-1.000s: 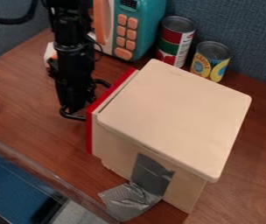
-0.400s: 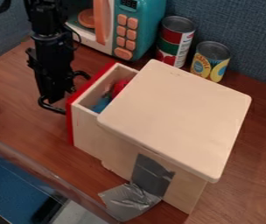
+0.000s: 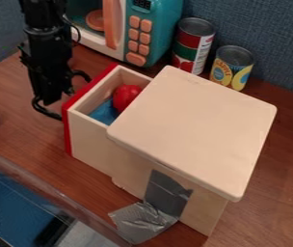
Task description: Open the drawer
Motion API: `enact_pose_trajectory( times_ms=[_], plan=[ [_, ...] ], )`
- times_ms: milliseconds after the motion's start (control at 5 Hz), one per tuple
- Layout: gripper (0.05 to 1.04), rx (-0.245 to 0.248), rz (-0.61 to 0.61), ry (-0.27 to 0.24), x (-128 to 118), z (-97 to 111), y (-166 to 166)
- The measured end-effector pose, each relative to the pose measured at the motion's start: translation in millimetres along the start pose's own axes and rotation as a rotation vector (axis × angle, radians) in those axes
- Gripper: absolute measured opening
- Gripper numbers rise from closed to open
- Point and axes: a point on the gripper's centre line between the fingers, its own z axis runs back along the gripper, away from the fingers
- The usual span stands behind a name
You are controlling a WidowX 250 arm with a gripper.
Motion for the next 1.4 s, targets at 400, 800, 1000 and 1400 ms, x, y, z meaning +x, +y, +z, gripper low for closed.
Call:
enact_pose_trajectory(
  times_ms=[400,800,1000,1400],
  plan=[
    [0.175,0.025,-0.002,0.006,-2.3,2.5,8.0],
    [0.453,0.053,-0.056,0.033,-11.2,7.9,26.2],
    [0.764,0.038,-0.088,0.077,-14.7,5.8,24.4],
    [1.003,-0.008,-0.239,0.024,-20.7,47.4,7.4]
  ],
)
